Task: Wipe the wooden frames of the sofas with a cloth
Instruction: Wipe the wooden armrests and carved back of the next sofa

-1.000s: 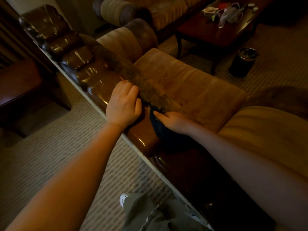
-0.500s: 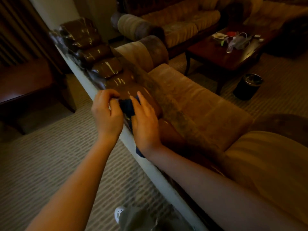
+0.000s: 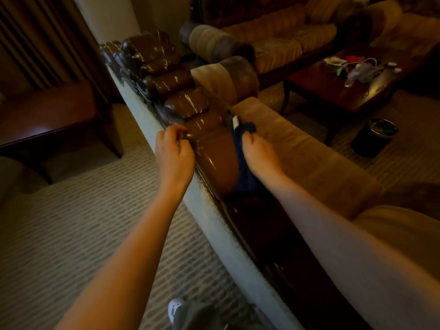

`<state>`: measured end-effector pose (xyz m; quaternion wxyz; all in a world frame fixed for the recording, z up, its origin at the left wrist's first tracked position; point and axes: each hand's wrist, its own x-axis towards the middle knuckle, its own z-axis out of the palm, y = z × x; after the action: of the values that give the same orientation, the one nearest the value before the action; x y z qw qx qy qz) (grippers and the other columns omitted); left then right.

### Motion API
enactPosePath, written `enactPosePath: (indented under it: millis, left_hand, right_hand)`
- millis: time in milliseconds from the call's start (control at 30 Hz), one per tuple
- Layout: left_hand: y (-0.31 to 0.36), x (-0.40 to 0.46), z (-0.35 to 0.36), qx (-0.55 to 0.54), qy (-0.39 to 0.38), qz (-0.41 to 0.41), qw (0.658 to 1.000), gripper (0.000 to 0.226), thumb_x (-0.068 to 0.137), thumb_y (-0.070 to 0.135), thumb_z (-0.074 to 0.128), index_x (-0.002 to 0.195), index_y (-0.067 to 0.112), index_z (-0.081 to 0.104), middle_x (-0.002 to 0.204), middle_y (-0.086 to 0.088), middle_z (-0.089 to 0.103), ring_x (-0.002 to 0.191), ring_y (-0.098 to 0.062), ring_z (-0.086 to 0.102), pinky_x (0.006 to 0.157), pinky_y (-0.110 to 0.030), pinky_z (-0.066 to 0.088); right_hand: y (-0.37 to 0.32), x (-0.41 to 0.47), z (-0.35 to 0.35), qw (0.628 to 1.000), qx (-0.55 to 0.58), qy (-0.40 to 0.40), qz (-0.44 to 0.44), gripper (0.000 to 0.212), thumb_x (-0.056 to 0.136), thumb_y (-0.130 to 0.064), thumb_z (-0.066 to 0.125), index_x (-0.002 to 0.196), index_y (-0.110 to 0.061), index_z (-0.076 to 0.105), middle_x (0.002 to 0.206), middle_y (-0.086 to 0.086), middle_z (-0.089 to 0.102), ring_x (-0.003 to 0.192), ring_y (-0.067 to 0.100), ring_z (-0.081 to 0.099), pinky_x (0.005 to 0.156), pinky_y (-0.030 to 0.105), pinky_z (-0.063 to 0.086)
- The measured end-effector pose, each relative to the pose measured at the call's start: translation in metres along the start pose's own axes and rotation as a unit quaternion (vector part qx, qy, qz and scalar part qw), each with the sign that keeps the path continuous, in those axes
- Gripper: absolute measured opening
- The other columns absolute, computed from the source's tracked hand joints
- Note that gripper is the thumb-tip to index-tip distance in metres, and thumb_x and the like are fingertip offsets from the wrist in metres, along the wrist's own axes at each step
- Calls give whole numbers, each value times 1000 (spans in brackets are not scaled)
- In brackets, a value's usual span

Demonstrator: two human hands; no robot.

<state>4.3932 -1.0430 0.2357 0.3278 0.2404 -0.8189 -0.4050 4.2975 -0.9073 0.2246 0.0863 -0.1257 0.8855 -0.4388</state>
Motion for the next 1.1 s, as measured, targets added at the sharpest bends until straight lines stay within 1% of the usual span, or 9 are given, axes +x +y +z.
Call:
enactPosePath:
  millis: [133, 267, 433, 567, 667, 800, 933, 1000, 1100]
  left_hand:
    - [4, 16, 7, -40, 53, 28, 997, 24, 88, 6, 39, 99, 11, 60, 98, 0, 54, 87, -6, 48, 72, -5, 35]
    - [22, 48, 10, -71, 55, 75, 993, 24, 85, 10, 38, 93, 12, 60, 94, 1, 55, 81, 1, 50, 75, -12, 40]
    - [40, 66, 30, -48, -39, 163, 985, 23, 87, 6, 39, 93, 9, 62, 89, 7, 53, 81, 3, 50, 76, -6, 38]
    - [32, 64, 47, 1, -67, 160, 985, 28, 86, 11, 37, 92, 3, 63, 91, -2, 55, 86, -8, 48, 74, -3, 30]
    - [31, 64, 47, 9, -67, 161, 985, 30, 86, 14, 35, 93, 2, 63, 91, -1, 55, 90, -12, 48, 75, -5, 30]
    - [31, 63, 48, 10, -68, 165, 984, 30, 86, 15, 35, 92, 2, 63, 92, -5, 57, 91, -15, 50, 77, -7, 30]
    - [31, 64, 50, 11, -72, 163, 984, 29, 86, 14, 35, 88, 3, 62, 90, -5, 57, 89, -15, 50, 77, -12, 32]
    - [30, 64, 50, 6, -67, 157, 985, 28, 85, 13, 35, 85, 3, 62, 87, -5, 57, 86, -15, 50, 74, -13, 33]
    - [29, 65, 49, 7, -65, 149, 987, 28, 84, 12, 36, 83, 2, 62, 86, -7, 58, 84, -15, 50, 73, -13, 34]
  right_hand:
    - [11, -57, 29, 937, -206, 175, -220, 46, 90, -28, 38, 122, 0, 58, 126, 21, 57, 121, 37, 51, 97, 44, 41]
    - [-14, -45, 45, 915, -257, 155, -269, 51, 90, -34, 34, 126, -6, 58, 134, 17, 53, 128, 33, 47, 101, 48, 38]
    - [-42, 30, 26, 970, -206, 29, -126, 48, 98, -36, 29, 138, -11, 41, 136, 10, 49, 125, 29, 47, 98, 42, 37]
    - [-21, 75, 10, 992, -30, -119, 14, 44, 102, -28, 30, 123, 1, 54, 129, 24, 53, 121, 36, 48, 86, 32, 35]
    - [7, 41, -2, 991, 48, -118, 28, 40, 104, -23, 29, 116, 3, 58, 113, 19, 56, 118, 32, 50, 81, 26, 31]
    - [37, -24, -22, 995, -58, -81, -8, 40, 104, -19, 24, 130, 2, 46, 136, 21, 45, 126, 28, 40, 93, 25, 25]
    - [14, -17, -10, 984, -135, 58, -96, 30, 97, -5, 27, 97, 6, 55, 92, 21, 54, 90, 32, 57, 69, 32, 37]
    - [-9, 2, -1, 986, -82, 102, -102, 29, 97, -13, 33, 87, -1, 58, 89, 22, 60, 85, 35, 60, 65, 33, 38]
    - [-25, 30, 7, 998, -44, -1, -54, 30, 99, -24, 32, 96, -6, 57, 106, 20, 60, 99, 38, 55, 71, 33, 30]
